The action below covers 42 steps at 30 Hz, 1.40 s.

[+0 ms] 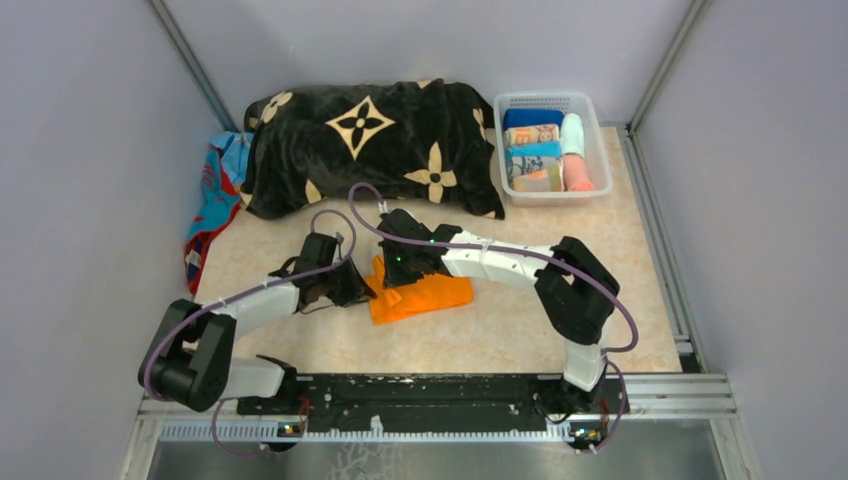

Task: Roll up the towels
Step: Fold the towel at the center of the board.

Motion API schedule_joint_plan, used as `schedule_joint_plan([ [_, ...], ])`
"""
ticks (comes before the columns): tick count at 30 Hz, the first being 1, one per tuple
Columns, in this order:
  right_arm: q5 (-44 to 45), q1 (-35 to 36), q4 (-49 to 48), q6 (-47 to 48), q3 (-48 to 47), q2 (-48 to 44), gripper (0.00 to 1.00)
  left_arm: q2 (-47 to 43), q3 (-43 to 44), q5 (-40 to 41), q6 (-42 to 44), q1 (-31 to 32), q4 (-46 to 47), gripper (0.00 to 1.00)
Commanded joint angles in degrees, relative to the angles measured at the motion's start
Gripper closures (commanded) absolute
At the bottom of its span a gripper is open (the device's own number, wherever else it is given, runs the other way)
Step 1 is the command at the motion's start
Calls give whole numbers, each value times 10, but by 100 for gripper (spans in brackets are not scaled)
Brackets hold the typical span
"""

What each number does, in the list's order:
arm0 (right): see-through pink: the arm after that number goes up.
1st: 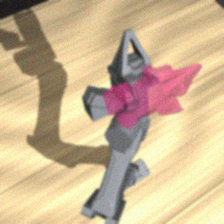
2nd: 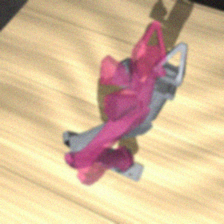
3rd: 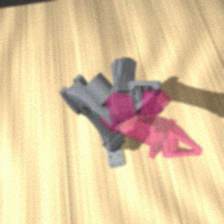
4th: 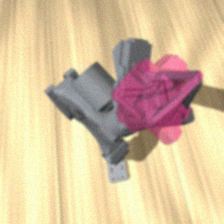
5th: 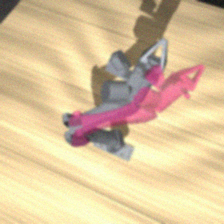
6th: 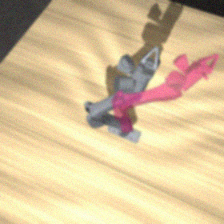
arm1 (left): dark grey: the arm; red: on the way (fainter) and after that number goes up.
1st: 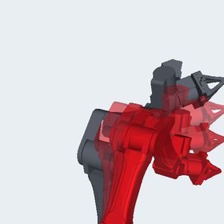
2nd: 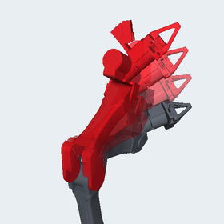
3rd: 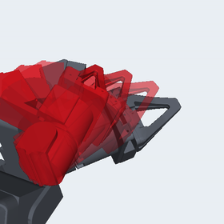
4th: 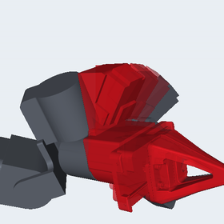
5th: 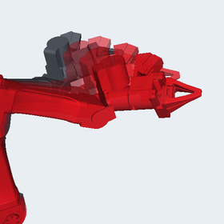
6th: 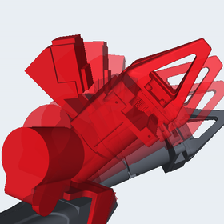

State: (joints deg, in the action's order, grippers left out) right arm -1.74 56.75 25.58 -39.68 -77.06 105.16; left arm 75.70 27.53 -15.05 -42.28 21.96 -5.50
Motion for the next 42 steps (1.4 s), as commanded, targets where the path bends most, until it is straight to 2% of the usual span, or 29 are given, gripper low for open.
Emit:
schedule_joint_plan([
  [1, -10, 8, -44, -17, -12, 12, 100, -4, -16, 5, 1, -3, -18, 76],
  [7, -24, 9, -65, -25, -4, 40, 100, -4, -16, 13, -1, -3, -23, 74],
  [9, -22, 8, -73, -27, 1, 45, 96, -6, -16, 16, -1, -3, -25, 72],
  [13, -36, 9, -84, -26, 6, 42, 82, -15, -13, 32, -3, -3, -48, 65],
  [17, -46, 8, -94, -10, 14, 5, 65, -46, -12, 64, -1, -3, -89, 58],
  [20, -34, 7, -88, 11, 25, -33, 57, -76, -14, 84, 2, -3, -111, 55],
  [26, -27, -34, -107, 44, 104, -130, 52, -102, 10, 88, 6, -3, -155, 51],
  [30, -77, -84, -175, 56, 209, -198, 50, -143, 28, 119, 16, -2, -195, 47],
  [35, -126, -130, -260, 55, 297, -249, 50, -160, 45, 97, 18, -3, -210, 44],
  [38, -129, -142, -263, 59, 315, -260, 50, -152, 44, 81, 12, -3, -202, 41],
  [42, -86, -152, -220, 79, 326, -277, 48, -138, 32, 59, 4, -3, -181, 33],
])
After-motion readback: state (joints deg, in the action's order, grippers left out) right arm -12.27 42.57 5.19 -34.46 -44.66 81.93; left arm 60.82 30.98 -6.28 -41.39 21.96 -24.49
